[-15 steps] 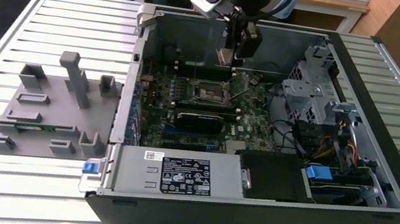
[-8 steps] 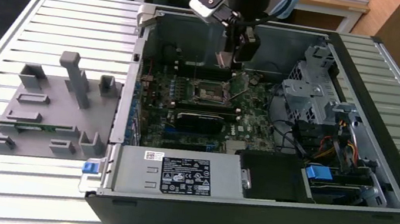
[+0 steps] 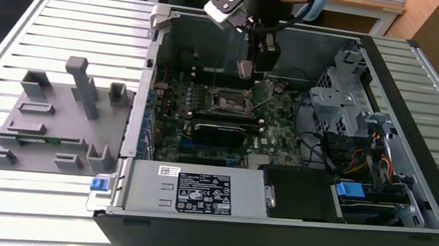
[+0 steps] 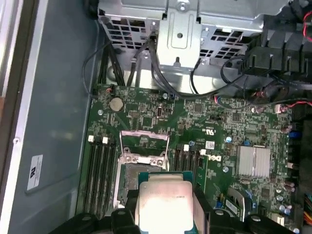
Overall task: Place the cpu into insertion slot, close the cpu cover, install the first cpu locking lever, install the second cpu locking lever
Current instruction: 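Place the cpu into insertion slot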
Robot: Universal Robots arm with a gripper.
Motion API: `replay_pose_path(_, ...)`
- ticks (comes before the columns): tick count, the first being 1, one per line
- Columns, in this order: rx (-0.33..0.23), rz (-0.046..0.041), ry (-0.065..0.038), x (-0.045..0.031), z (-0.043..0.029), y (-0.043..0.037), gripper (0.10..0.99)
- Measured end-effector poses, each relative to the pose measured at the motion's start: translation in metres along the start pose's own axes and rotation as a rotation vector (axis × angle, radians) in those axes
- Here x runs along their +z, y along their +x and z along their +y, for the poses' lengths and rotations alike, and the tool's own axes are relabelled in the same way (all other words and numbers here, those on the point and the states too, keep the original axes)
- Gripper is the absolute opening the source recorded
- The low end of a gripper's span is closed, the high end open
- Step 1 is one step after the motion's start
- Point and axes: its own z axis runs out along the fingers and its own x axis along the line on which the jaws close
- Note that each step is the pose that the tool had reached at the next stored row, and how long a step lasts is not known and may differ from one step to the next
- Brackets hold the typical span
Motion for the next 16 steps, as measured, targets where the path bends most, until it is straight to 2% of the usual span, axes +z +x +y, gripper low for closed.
replay_pose_path(7, 0.008, -0.0004, 0.000, 0.0126, -0.0013, 0.0036, 0.525)
replay_pose_path(12, 0.052, -0.0046, -0.001, 0.0197, -0.0026, 0.0046, 0.525)
replay_pose_path(16, 0.053, -0.0048, -0.001, 0.0268, -0.0047, 0.0067, 0.525)
